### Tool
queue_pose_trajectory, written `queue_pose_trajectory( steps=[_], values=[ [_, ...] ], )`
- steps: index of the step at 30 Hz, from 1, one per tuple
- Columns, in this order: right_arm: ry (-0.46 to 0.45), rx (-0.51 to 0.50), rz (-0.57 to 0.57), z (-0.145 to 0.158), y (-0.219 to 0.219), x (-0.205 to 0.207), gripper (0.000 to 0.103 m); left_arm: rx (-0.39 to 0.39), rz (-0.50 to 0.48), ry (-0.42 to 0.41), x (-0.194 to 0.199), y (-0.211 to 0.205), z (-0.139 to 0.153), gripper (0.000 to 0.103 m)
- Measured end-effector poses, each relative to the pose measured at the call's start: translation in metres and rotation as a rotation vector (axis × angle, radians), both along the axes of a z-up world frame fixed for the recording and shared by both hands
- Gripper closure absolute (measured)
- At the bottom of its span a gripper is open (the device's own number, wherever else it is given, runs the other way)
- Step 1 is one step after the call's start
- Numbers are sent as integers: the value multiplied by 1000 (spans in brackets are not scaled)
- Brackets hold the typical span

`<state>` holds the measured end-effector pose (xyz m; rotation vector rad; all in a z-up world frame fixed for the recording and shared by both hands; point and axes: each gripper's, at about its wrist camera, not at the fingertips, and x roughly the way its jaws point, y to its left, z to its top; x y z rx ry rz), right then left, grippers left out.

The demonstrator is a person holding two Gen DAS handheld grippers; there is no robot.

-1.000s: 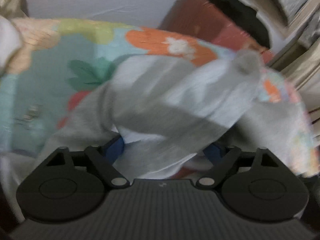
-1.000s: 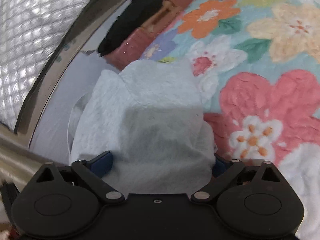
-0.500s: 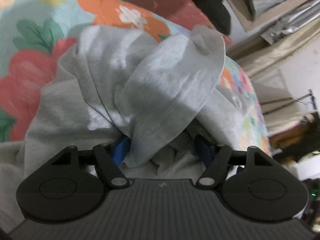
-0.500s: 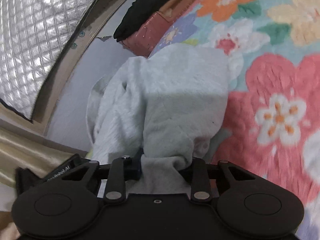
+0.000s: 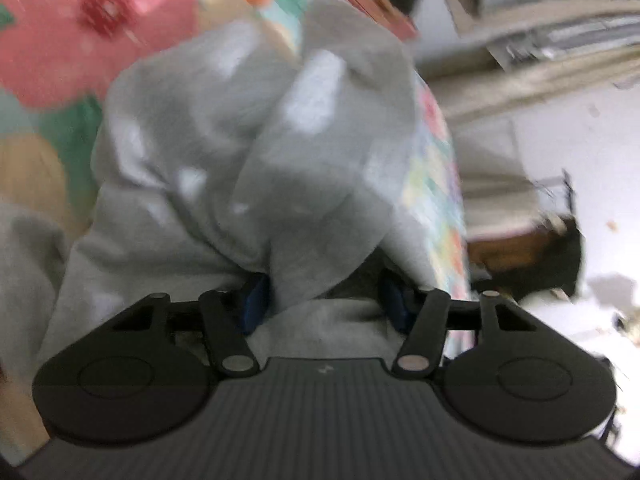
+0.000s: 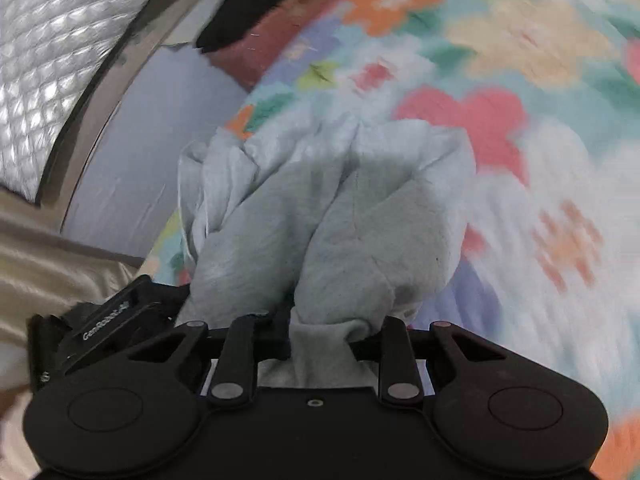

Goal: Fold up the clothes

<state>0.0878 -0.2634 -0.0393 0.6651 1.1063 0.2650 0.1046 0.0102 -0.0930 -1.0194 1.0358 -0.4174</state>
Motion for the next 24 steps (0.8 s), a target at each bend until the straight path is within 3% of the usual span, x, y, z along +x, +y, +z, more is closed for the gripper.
queue_pose_trajectory(
  steps=[4,6,9,12,17,19,24],
  values=[
    [-5,-157,80,61,-15,-39,74,-107,-148,-74,-25,-40,26,47],
    [2,-175,65,81,-37,-61,74,-155,-211,-112,-33,-61,32,47],
    [-87,-116,-6,90,-73,-97,75,-212,-271,-166,-42,-83,35,46],
    [-164,99,-166,60,-97,-139,75,-162,-348,-186,-49,-88,41,46],
    [-215,229,-185,22,-95,-174,75,-46,-423,-198,-77,-77,39,46],
    [-224,231,-204,17,-99,-186,75,-49,-445,-197,-80,-87,33,46],
    [-266,91,-211,29,-125,-208,75,-39,-511,-211,-91,-135,34,47]
  ],
)
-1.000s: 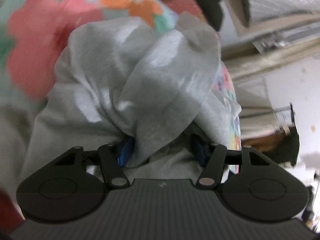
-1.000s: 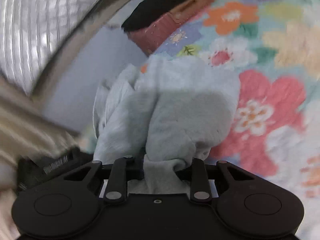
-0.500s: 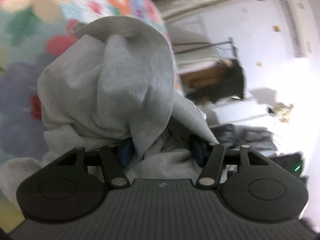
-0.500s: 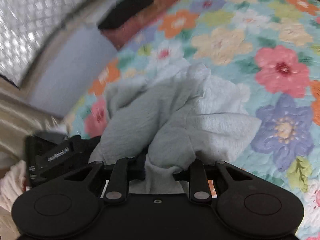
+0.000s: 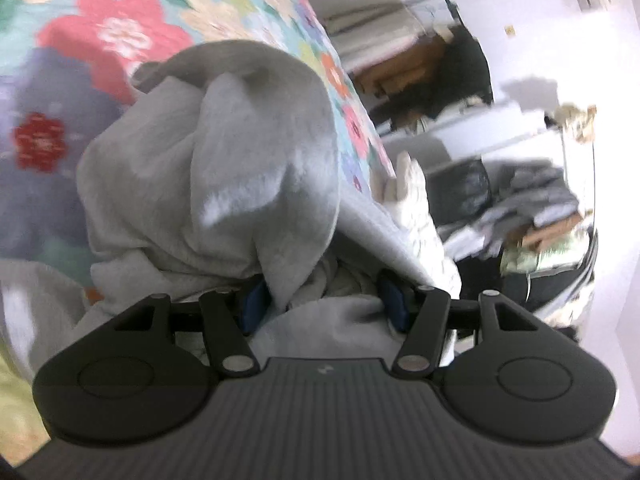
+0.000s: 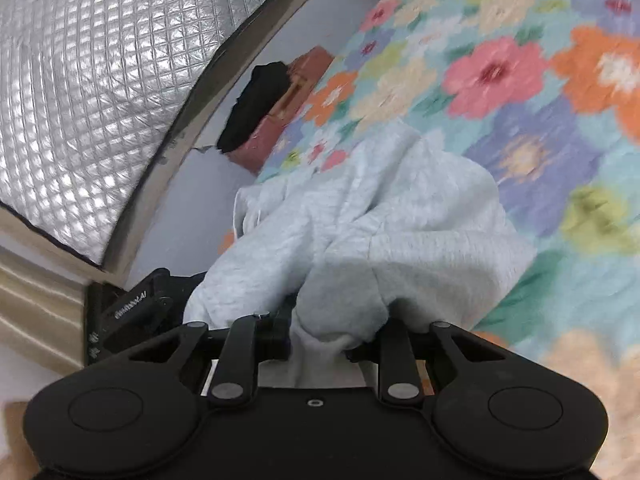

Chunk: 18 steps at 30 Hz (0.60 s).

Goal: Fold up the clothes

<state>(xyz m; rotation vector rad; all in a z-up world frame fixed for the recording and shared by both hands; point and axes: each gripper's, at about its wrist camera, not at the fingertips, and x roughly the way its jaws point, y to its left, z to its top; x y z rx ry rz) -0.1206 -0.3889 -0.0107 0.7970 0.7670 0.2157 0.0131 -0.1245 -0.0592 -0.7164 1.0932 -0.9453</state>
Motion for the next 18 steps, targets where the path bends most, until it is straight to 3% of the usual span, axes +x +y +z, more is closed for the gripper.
queue_pose_trajectory(
  steps=[2,7,13,16,18],
  values=[
    [-40,-74,23,11,-9,-7,75,-8,-8,-31,-2,-11,11,47],
    [-161,-119,34,36,-29,-16,75,-69,-7,-155,3,-26,34,47],
    [-255,-314,7,71,-47,1,75,-129,13,-274,32,-54,58,47],
    [-304,-365,2,83,-62,9,77,-85,22,-361,41,-71,83,47],
    [-324,-468,16,92,-65,13,77,-46,5,-418,46,-81,97,46]
  ],
)
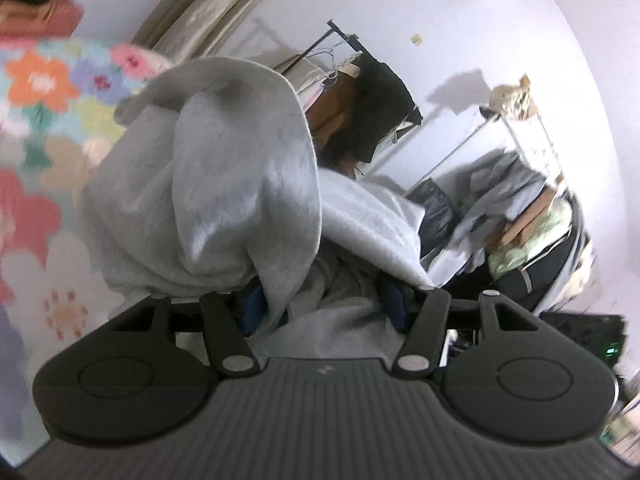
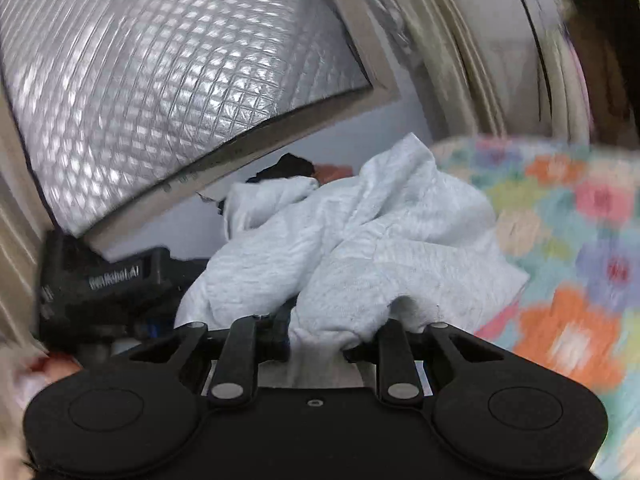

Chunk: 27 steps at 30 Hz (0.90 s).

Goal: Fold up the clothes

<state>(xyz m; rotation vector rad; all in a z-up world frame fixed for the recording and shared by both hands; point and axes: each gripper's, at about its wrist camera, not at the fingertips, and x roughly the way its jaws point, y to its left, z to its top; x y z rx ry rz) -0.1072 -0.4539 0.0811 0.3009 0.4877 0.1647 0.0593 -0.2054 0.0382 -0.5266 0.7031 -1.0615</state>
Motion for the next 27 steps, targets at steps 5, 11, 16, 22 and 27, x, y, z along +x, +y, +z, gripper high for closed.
queue_pose_trajectory(
  steps=[5,11,16,22,27],
  values=[
    [51,-410,-132,-11,-4,1,79,393,58,-222,-7,-34,-13,43],
    [268,-467,-325,-71,-58,-3,81,609,39,-81,3,-45,-85,45],
    [322,-437,-396,-86,-83,-19,82,629,31,-148,-5,-47,-82,43],
    [320,-514,-398,-73,-76,-16,85,537,1,-75,5,-52,-94,39],
    [352,-548,-429,-85,-83,-13,89,633,12,-149,-7,-60,-108,41]
  ],
)
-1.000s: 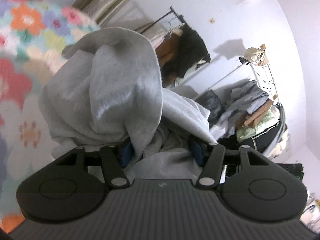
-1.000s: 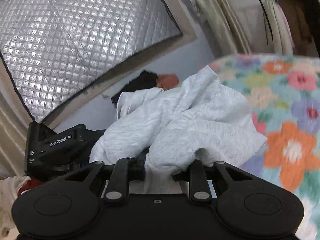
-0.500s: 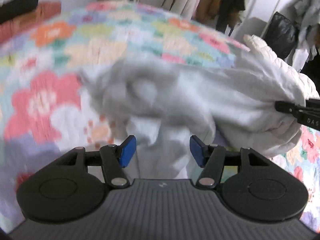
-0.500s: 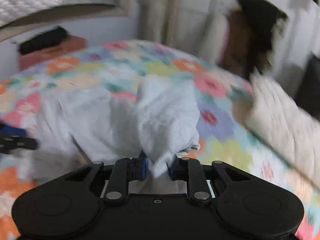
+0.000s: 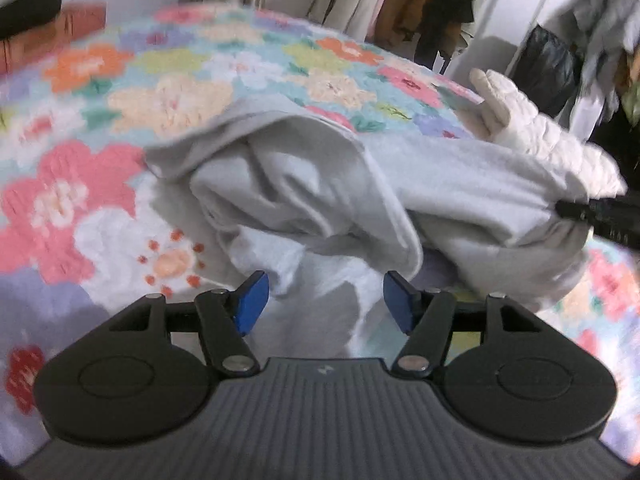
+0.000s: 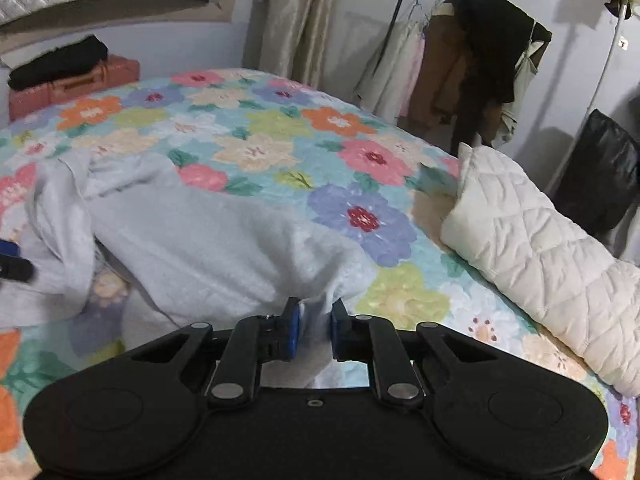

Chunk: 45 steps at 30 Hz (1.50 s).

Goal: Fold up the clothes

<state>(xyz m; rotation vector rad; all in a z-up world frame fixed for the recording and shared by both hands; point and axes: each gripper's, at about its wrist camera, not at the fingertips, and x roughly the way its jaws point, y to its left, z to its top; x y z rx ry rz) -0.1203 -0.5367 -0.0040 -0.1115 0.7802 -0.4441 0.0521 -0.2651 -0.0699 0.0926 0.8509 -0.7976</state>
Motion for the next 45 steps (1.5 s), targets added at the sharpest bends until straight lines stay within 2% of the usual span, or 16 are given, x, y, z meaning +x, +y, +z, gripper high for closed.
queue_pose_trajectory(
  steps=[2,5,7,12,15,16,17,18,19,20,21,22,27,36,40,45],
  values=[
    [28,-44,-4,-8,-1,7,91,65,-5,26,-2,-2,-12,41],
    [-3,-31,-46,-8,-5,7,91,77,-27,21,-7,-1,-8,39],
    [-30,-42,-63,-2,-8,9,92,62,-41,-21,-12,0,1,33],
    [-111,-111,-99,21,-15,23,92,103,-63,40,-12,-6,-7,15],
    [-98,-33,-139,14,-26,28,91,120,-57,55,-10,-10,-14,15],
    [-98,-5,-152,10,-26,24,89,114,-57,54,-9,-10,-15,17],
    [-120,32,-165,8,-26,15,81,109,-55,50,-9,-9,-15,24],
    [-154,78,-180,8,-25,2,75,108,-50,42,-9,-8,-15,45],
    [-182,133,-193,7,-26,-10,61,116,-38,31,-9,-7,-14,55],
    [-210,189,-206,7,-26,-23,55,120,-28,25,-8,-5,-13,64],
    [-238,245,-219,7,-27,-35,54,109,-21,33,-5,-2,-12,75],
    [-255,299,-229,5,-28,-48,52,89,-13,52,-2,0,-12,79],
    [-244,440,-239,-14,-23,-84,44,13,17,97,7,9,-6,86],
    [-97,585,-136,-61,14,-76,43,-176,61,55,4,41,38,91],
    [-95,546,-108,-70,28,-53,42,-195,75,34,1,50,46,92],
    [-114,456,-138,-75,32,-23,35,-199,96,65,6,53,36,91]
  ],
)
